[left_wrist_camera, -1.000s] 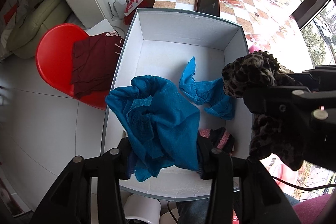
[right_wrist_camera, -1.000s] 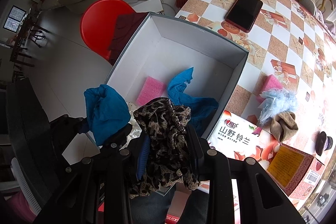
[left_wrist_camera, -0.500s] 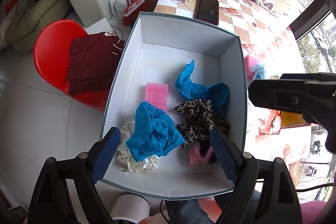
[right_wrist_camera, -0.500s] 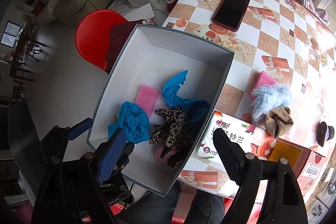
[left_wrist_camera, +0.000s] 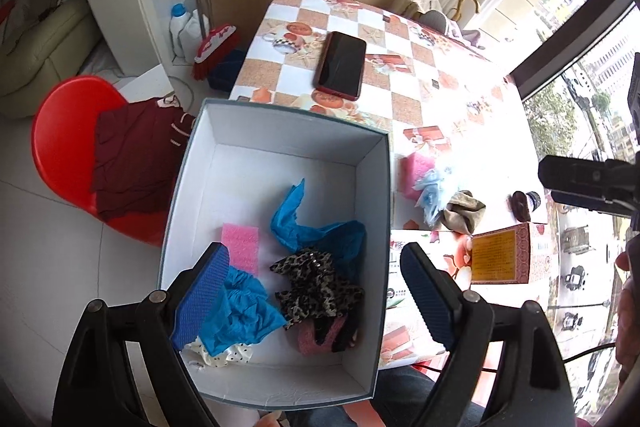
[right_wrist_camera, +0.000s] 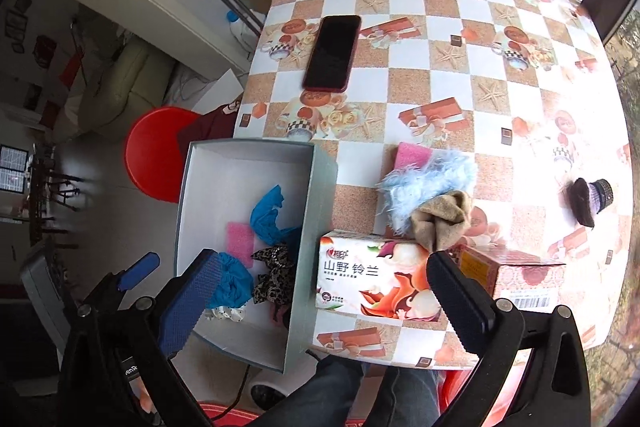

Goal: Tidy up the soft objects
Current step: 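Withdraw both tools from the box toward the feather boa and knit hat, then grasp the light-blue feather boa with the left tool while the right grasps the purple knit hat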

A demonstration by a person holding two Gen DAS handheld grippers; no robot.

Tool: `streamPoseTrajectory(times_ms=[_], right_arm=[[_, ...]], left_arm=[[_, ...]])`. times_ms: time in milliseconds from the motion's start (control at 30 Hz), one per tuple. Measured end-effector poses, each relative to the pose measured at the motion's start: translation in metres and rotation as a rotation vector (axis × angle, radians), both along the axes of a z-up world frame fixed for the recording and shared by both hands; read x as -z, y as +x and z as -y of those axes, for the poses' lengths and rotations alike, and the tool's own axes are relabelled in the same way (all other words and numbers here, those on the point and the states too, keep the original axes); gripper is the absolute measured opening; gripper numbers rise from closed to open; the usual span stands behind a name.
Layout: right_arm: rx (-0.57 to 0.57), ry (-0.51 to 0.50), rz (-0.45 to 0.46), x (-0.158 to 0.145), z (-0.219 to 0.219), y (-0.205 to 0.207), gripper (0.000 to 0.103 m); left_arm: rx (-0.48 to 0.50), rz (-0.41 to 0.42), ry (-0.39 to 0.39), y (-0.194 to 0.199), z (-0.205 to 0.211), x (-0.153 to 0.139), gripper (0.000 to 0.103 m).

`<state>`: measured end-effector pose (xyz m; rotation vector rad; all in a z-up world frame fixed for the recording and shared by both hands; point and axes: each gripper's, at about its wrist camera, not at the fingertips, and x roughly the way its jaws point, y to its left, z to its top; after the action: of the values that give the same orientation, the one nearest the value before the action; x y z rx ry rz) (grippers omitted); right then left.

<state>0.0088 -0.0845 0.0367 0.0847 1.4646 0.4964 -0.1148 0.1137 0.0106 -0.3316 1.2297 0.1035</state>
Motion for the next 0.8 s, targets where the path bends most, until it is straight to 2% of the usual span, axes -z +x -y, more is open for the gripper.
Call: streamPoseTrajectory(times_ms=[200,333,533,800], right_arm=[[0.217,-0.006,0.004,-0.009,0.099,0.024,0.103],[0.358,-0.02,-0.025,0.001,0.168,0.03,0.103],[0.501,-0.041,-0.119,0.043,0.245,0.023,0.103],[0.559,-0.063,-0.23,0.102,0.295,0.033,0.103]], left_arm=[[0.22,-0.037,0.05,0.061,0.068,0.006,0.09],[0.322,-0.102,0.066,0.105,0.109,0.029,0.09],[0.337,-0.259,0.011,0.162,0.142,0.081,0.09],[0.347,-0.443,0.041,0.188,0.162,0.138,0.09]])
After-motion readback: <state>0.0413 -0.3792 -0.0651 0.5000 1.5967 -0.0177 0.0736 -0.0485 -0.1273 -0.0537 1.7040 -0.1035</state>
